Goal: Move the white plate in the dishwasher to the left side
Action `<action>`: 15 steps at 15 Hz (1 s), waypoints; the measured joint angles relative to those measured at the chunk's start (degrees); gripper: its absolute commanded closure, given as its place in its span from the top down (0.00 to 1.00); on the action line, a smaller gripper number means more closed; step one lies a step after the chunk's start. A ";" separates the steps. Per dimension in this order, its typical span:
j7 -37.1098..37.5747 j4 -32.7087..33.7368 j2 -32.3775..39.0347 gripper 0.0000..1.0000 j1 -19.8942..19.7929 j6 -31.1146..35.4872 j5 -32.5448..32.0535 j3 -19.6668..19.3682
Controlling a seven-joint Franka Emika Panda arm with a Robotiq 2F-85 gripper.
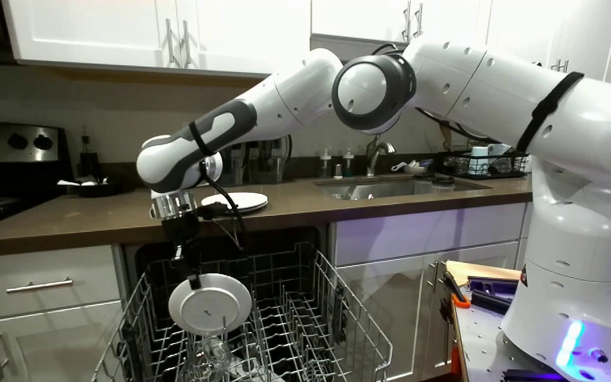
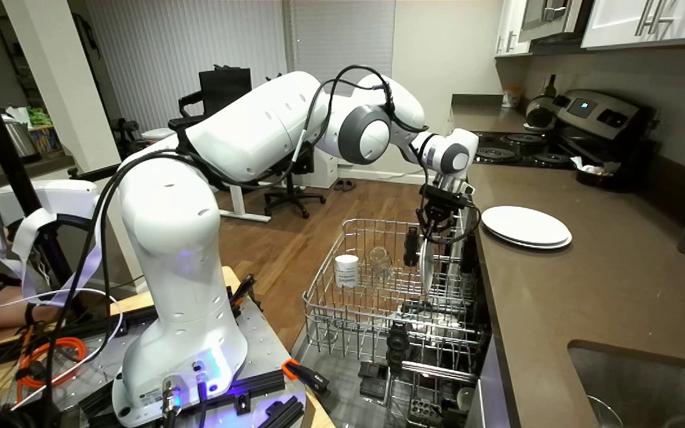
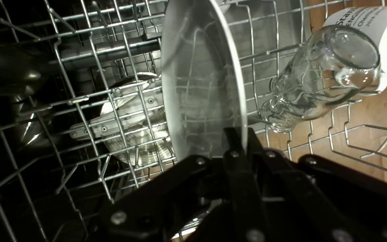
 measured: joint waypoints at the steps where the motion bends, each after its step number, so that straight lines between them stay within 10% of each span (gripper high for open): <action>1: 0.43 0.88 0.87 0.04 0.08 -0.01 -0.03 -0.09; 3: 1.13 2.49 2.36 0.05 0.21 -0.19 -0.03 -0.23; 4: 1.45 3.24 2.92 0.31 0.28 -0.50 -0.04 -0.29; 15: 5.09 8.32 4.26 0.94 1.52 -3.47 -0.08 -1.80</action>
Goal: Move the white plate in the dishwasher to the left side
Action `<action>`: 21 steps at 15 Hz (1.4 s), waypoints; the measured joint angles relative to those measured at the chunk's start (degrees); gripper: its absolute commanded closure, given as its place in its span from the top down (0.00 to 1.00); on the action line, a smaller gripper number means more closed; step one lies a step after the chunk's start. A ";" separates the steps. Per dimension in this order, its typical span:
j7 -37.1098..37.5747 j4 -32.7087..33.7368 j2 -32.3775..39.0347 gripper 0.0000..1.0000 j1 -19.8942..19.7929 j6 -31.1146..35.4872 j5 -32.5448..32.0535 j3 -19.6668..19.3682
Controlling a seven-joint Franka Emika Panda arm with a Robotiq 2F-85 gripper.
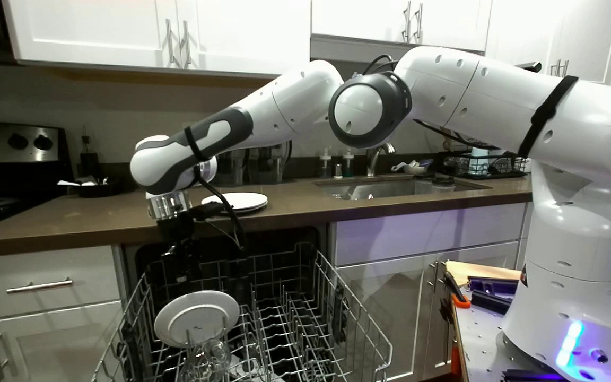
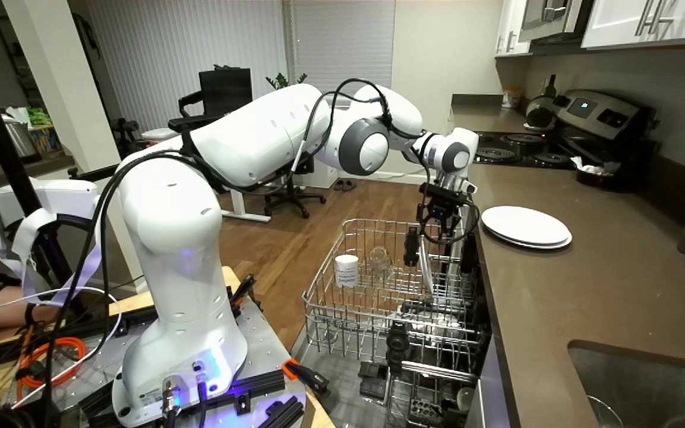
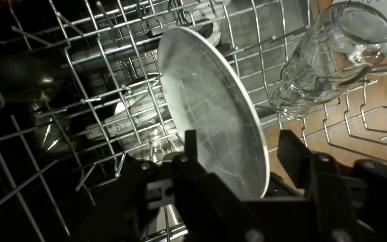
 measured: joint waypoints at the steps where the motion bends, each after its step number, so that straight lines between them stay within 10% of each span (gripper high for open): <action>1: 0.03 0.47 -0.05 0.98 0.05 -0.24 -0.01 -0.15; 21: -0.52 -0.24 -12.22 1.00 -0.87 -18.29 -0.01 -1.90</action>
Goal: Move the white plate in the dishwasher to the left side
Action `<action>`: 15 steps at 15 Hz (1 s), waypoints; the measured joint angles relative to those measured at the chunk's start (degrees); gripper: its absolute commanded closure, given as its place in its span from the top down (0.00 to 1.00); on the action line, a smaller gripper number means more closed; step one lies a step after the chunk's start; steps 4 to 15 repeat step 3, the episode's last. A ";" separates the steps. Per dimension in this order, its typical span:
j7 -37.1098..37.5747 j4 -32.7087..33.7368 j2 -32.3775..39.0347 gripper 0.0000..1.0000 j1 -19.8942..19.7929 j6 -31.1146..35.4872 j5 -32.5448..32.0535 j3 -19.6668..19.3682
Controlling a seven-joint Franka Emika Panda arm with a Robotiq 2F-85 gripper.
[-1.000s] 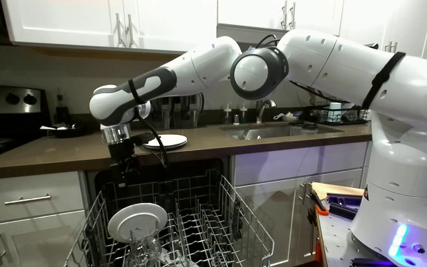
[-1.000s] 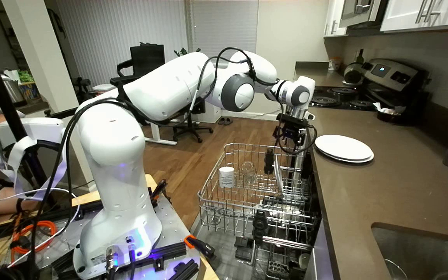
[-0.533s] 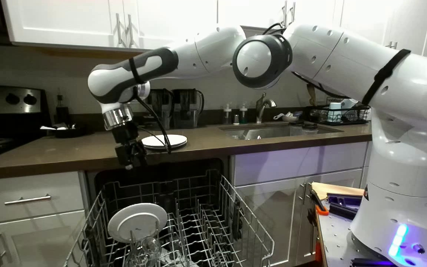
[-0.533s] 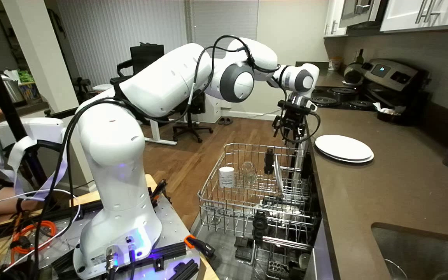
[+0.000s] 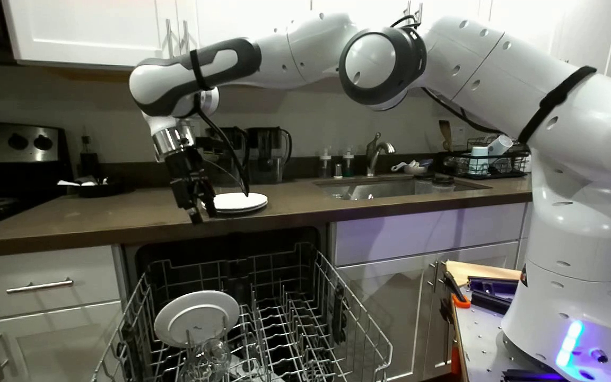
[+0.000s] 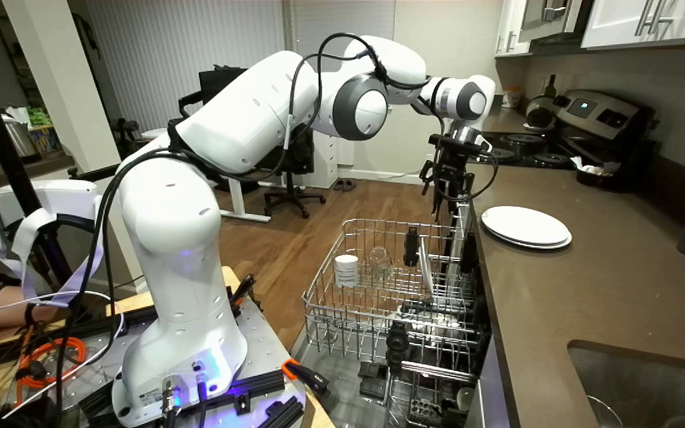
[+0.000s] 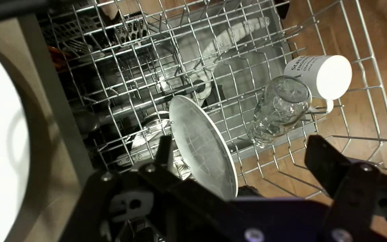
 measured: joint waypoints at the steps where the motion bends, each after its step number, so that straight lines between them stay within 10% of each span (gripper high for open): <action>1: -0.11 -0.55 -0.58 1.00 -0.08 -0.01 0.00 0.00; 15: -0.17 -1.45 -1.32 1.00 -0.11 -0.01 0.00 0.00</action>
